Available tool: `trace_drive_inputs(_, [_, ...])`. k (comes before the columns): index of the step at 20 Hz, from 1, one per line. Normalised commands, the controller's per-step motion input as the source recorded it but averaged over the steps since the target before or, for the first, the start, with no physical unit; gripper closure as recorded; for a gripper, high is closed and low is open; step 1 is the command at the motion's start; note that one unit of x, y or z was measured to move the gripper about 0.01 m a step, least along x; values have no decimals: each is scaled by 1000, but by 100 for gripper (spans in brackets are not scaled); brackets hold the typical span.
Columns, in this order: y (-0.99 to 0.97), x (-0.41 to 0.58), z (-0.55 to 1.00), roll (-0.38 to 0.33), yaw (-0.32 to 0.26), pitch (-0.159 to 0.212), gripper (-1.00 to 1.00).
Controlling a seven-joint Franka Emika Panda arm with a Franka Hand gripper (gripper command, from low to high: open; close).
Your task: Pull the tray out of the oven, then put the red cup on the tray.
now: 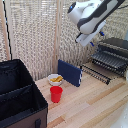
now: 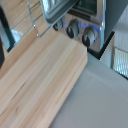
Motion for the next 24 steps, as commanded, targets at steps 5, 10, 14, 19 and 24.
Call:
trace_drive_inputs(5, [541,-3,259,155,-171,-21,-100])
trace_drive_inputs(10, [586,-1,89,138,-172,-17,-100])
trace_drive_inputs(14, [596,0,1,149,-167,0,-100])
trace_drive_inputs(19, [654,0,-49,139,-141,0,-100])
trace_drive_inputs(24, [678,-2,-118,132,-122,0,-100])
